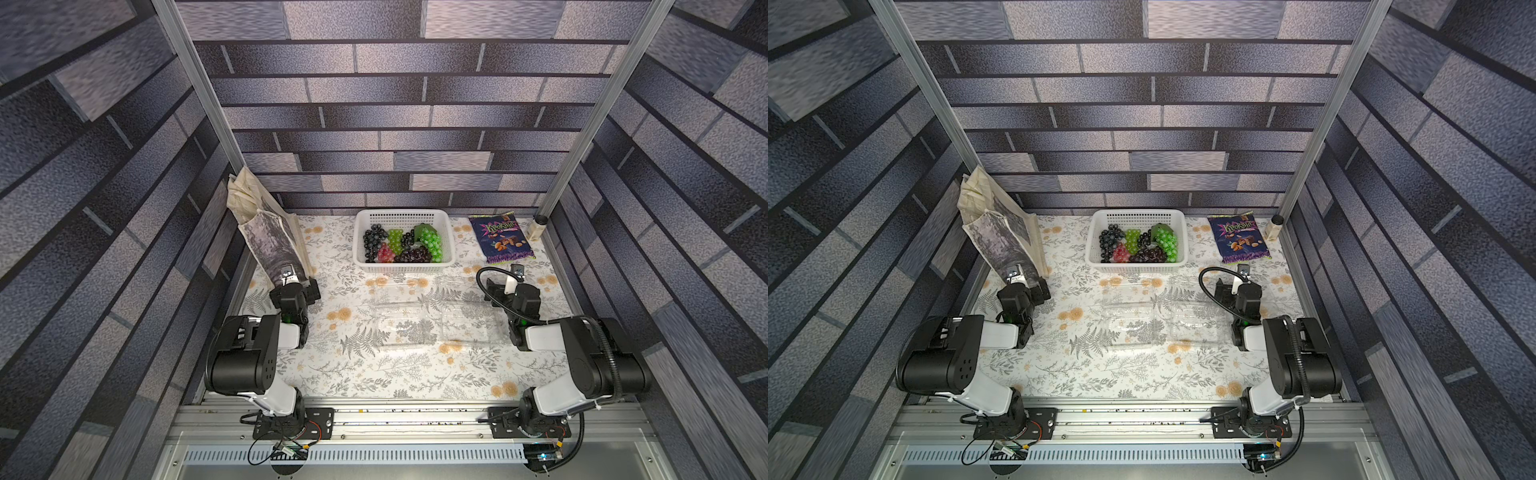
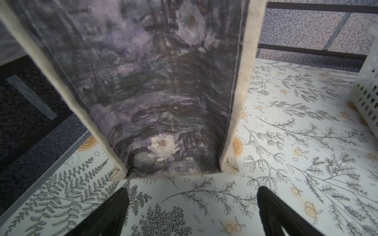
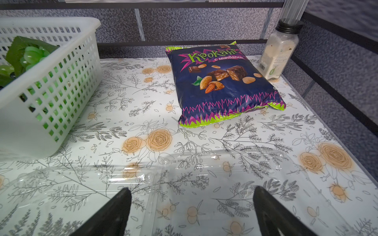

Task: Pack grapes into containers
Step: Pick up the grape from the basket.

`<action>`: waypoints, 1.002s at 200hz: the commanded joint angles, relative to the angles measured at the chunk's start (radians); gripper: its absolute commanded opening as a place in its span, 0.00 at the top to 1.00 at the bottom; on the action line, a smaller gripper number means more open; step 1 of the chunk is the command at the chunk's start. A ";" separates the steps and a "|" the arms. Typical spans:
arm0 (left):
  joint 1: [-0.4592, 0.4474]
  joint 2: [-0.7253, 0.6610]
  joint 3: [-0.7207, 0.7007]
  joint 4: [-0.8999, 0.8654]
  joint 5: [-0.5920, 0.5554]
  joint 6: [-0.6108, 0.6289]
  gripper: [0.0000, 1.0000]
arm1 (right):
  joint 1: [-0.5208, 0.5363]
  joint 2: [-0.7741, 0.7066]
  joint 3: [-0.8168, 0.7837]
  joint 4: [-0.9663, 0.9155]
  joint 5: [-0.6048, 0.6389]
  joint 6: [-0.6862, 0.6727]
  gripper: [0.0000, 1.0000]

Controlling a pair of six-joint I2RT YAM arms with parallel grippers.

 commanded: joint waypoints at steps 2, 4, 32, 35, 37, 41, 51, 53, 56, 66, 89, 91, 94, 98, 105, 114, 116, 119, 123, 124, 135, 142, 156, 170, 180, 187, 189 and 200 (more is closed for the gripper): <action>-0.012 -0.054 0.010 -0.001 -0.007 0.022 0.00 | 0.006 -0.057 0.023 -0.040 0.031 0.007 0.07; -0.022 -0.059 0.015 -0.008 -0.033 0.030 0.00 | 0.007 -0.070 0.023 -0.053 0.032 0.005 0.07; -0.132 -0.193 0.120 -0.247 -0.178 0.123 0.00 | 0.008 -0.214 0.051 -0.215 0.040 0.004 0.12; -0.139 -0.201 0.125 -0.245 -0.191 0.130 0.00 | 0.008 -0.229 0.057 -0.230 0.041 0.001 0.12; -0.143 -0.205 0.129 -0.245 -0.196 0.133 0.00 | 0.008 -0.238 0.060 -0.239 0.041 0.003 0.12; -0.149 -0.215 0.138 -0.252 -0.203 0.135 0.00 | 0.008 -0.255 0.066 -0.249 0.043 0.012 0.11; -0.151 -0.233 0.165 -0.296 -0.217 0.118 0.00 | 0.009 -0.290 0.093 -0.281 0.033 0.037 0.11; -0.151 -0.235 0.171 -0.306 -0.220 0.115 0.00 | 0.008 -0.294 0.100 -0.295 0.026 0.040 0.11; -0.153 -0.240 0.178 -0.322 -0.224 0.108 0.00 | 0.009 -0.303 0.117 -0.322 0.017 0.044 0.11; -0.156 -0.254 0.193 -0.362 -0.227 0.092 0.00 | 0.013 -0.327 0.183 -0.415 0.005 0.065 0.12; -0.195 -0.296 0.253 -0.510 -0.229 0.070 0.00 | 0.065 -0.323 0.342 -0.607 -0.033 0.070 0.14; -0.198 -0.300 0.262 -0.531 -0.228 0.062 0.00 | 0.071 -0.320 0.356 -0.623 -0.035 0.067 0.14; -0.203 -0.307 0.275 -0.562 -0.219 0.049 0.00 | 0.086 -0.314 0.380 -0.646 -0.040 0.059 0.15; -0.206 -0.315 0.294 -0.600 -0.205 0.030 0.00 | 0.105 -0.302 0.411 -0.671 -0.043 0.051 0.15; -0.211 -0.328 0.331 -0.685 -0.167 -0.011 0.00 | 0.136 -0.279 0.469 -0.723 -0.044 0.049 0.14; -0.218 -0.339 0.383 -0.786 -0.118 -0.063 0.00 | 0.161 -0.244 0.543 -0.767 -0.078 0.066 0.14; -0.218 -0.341 0.389 -0.807 -0.108 -0.073 0.00 | 0.166 -0.232 0.558 -0.779 -0.088 0.069 0.14; -0.223 -0.343 0.406 -0.837 -0.095 -0.088 0.00 | 0.172 -0.214 0.580 -0.793 -0.103 0.078 0.14; -0.226 -0.345 0.428 -0.875 -0.082 -0.110 0.00 | 0.181 -0.189 0.619 -0.813 -0.121 0.085 0.14; -0.228 -0.345 0.434 -0.885 -0.078 -0.116 0.00 | 0.183 -0.183 0.629 -0.819 -0.126 0.087 0.14; -0.240 -0.348 0.488 -0.970 -0.032 -0.166 0.00 | 0.204 -0.096 0.747 -0.878 -0.166 0.096 0.14; -0.247 -0.349 0.519 -1.016 0.002 -0.190 0.00 | 0.213 -0.038 0.822 -0.916 -0.186 0.102 0.14; -0.265 -0.342 0.569 -1.096 0.047 -0.223 0.00 | 0.225 0.087 0.941 -0.971 -0.199 0.128 0.18; -0.284 -0.329 0.616 -1.153 0.086 -0.243 0.00 | 0.232 0.187 1.031 -0.995 -0.214 0.155 0.20; -0.295 -0.316 0.641 -1.186 0.102 -0.260 0.00 | 0.240 0.255 1.090 -1.013 -0.221 0.163 0.21; -0.301 -0.307 0.655 -1.199 0.126 -0.269 0.00 | 0.249 0.303 1.139 -1.036 -0.222 0.161 0.21; -0.303 -0.305 0.659 -1.204 0.133 -0.271 0.00 | 0.252 0.317 1.154 -1.045 -0.221 0.159 0.22; -0.310 -0.289 0.672 -1.211 0.169 -0.285 0.00 | 0.269 0.390 1.230 -1.092 -0.220 0.145 0.22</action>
